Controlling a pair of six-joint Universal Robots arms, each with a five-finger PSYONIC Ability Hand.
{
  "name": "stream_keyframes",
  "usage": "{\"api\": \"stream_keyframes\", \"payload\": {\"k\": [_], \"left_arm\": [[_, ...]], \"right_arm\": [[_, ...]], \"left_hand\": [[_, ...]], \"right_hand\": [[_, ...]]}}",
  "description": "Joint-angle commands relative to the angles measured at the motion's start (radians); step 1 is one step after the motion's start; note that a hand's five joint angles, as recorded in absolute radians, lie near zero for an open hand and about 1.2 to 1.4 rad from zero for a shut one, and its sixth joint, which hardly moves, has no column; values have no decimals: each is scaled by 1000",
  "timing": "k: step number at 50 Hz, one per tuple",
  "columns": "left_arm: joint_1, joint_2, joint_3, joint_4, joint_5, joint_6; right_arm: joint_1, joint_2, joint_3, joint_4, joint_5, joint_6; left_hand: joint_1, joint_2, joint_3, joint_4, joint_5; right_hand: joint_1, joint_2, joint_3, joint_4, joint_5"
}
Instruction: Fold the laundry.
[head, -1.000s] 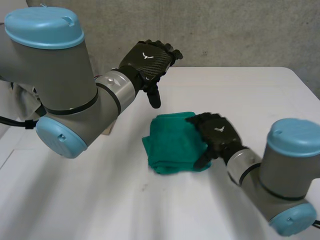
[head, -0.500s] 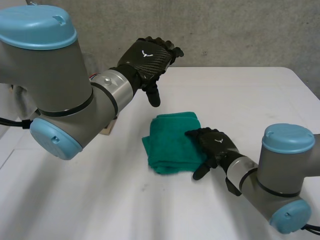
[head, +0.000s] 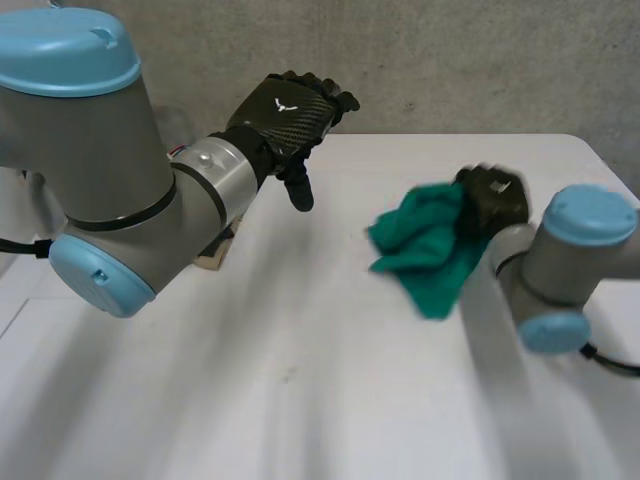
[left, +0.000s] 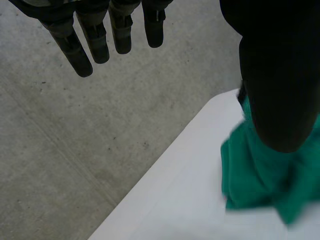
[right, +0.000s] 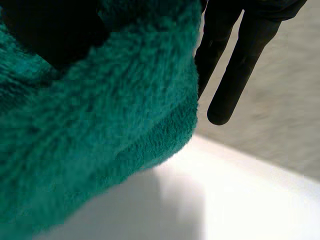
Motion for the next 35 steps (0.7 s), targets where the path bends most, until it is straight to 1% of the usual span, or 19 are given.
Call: {"api": "stream_keyframes", "payload": {"k": [1,2,5,6,9,10,13,14,16,18,20,25,27,28,29,31,32,35], "left_arm": [[8,10,-12,13,2,-6],[8,9,-10,17,2,-6],[9,6,-12,18,4,-7],[9,4,-12,20,4,-7],[9,3,-12,20,4,-9],[8,1,-12,20,4,-9],[8,0,-13,20,4,-9],[9,0,-13,20,4,-10],[9,0,-16,20,4,-10],[11,1,-16,20,2,-12],[14,1,-18,21,2,-14],[18,-2,-13,29,4,-21],[18,-2,-15,30,4,-23],[17,-2,-15,32,5,-24],[17,-4,-16,32,5,-24],[15,-5,-18,32,7,-23],[17,-5,-18,32,7,-24],[17,-4,-21,30,8,-24]], "right_arm": [[-152,180,-343,129,10,-2],[-178,232,-434,162,12,-2],[-216,311,-565,208,16,-1],[-242,360,-652,230,27,-1],[-278,435,-787,256,41,-2],[-297,488,-881,271,47,-4],[-328,568,-1022,304,47,-10],[-345,617,-1111,330,50,-14],[-359,659,-1186,347,53,-17],[-377,687,-1225,348,65,-25],[-391,687,-1211,338,66,-34],[-433,698,-1196,308,29,-48],[-440,696,-1193,308,30,-50],[-449,693,-1185,310,26,-51],[-454,691,-1182,313,23,-53],[-462,685,-1168,324,-3,-53],[-468,679,-1158,334,-31,-56],[-474,667,-1135,356,-42,-66]], "left_hand": [[-11,-25,-19,-10,-34],[-11,-25,-19,-10,-34],[-11,-25,-19,-10,-34],[-11,-25,-19,-10,-34],[-11,-25,-19,-10,-34],[-11,-25,-19,-10,-34],[-11,-25,-19,-10,-34],[-11,-25,-19,-10,-34],[-11,-25,-19,-10,-34],[-11,-25,-19,-10,-34],[-11,-25,-19,-10,-34],[-11,-25,-19,-10,-34],[-11,-25,-19,-10,-34],[-11,-25,-19,-10,-34],[-11,-25,-19,-10,-34],[-11,-25,-19,-10,-34],[-11,-25,-19,-10,-34],[-11,-25,-19,-10,-34]], "right_hand": [[460,349,278,206,239],[460,349,278,206,239],[460,349,278,206,239],[460,349,278,206,239],[460,349,278,206,239],[460,349,278,206,239],[460,349,278,206,239],[460,349,278,206,239],[460,349,278,206,239],[460,349,278,206,239],[460,349,278,206,239],[460,349,278,206,239],[460,349,278,206,239],[-325,-436,-507,-579,-546],[-737,-848,-919,-991,-958],[-762,-872,-944,-1015,-982],[-762,-872,-944,-1015,-982],[-762,-872,-944,-1015,-982]]}}
